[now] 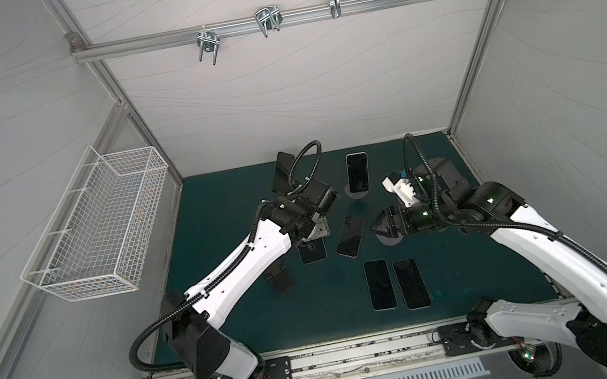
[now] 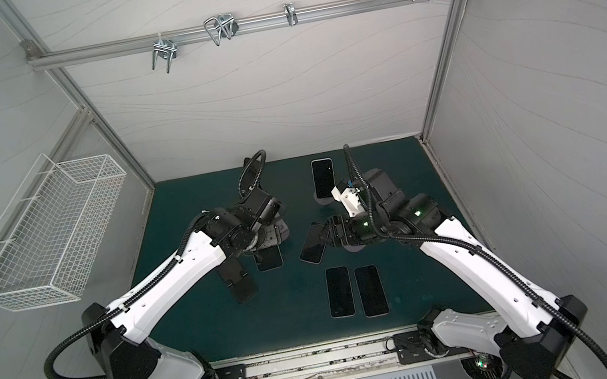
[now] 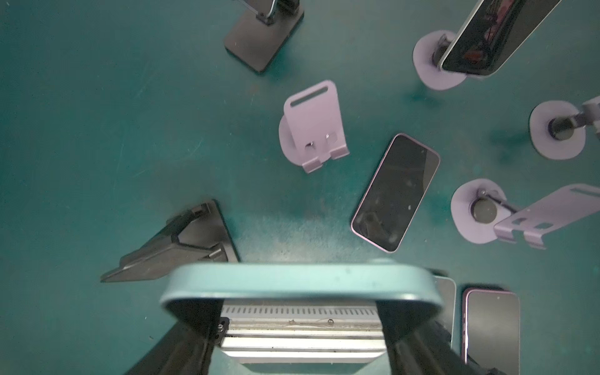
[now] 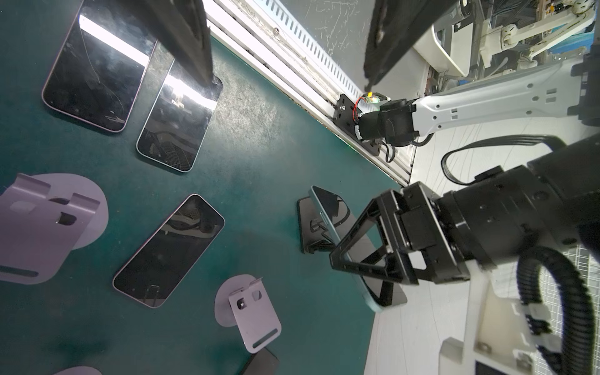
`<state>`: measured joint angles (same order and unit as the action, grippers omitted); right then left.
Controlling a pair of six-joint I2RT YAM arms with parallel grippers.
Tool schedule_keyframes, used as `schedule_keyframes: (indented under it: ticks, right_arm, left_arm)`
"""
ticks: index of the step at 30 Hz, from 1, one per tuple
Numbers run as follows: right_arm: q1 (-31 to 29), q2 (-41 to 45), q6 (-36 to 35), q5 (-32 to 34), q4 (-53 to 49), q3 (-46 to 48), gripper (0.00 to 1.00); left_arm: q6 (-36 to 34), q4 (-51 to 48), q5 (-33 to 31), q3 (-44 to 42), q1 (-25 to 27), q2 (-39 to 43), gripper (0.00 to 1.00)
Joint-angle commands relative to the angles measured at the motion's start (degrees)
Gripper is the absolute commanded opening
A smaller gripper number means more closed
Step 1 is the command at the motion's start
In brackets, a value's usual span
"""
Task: Remove the phone from the phone stand
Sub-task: 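Carry the teal-edged phone toward the robot with the left gripper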
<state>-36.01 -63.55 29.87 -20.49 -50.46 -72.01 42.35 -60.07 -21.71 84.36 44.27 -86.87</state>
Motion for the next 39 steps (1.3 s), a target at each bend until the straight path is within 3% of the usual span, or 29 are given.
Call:
schedule_keyframes:
  ticks: [1,23,39]
  right_arm:
    - [0.26,-0.03,-1.29,-0.69,-1.04,0.7,0.74]
    - [-0.6,-5.03,0.01,-2.89,-0.34,0.63,0.73]
    - [-1.0,-6.67,-0.42,-3.0,-0.34,0.08,0.73]
  left_arm:
    - [-2.33,3.99,1.01,-1.63,0.17,2.65,0.59]
    - [-6.64,9.59,6.97,-15.63,0.15,6.21,0.59]
    - [-8.72,8.48,9.51,-15.67,0.18,2.44,0.59]
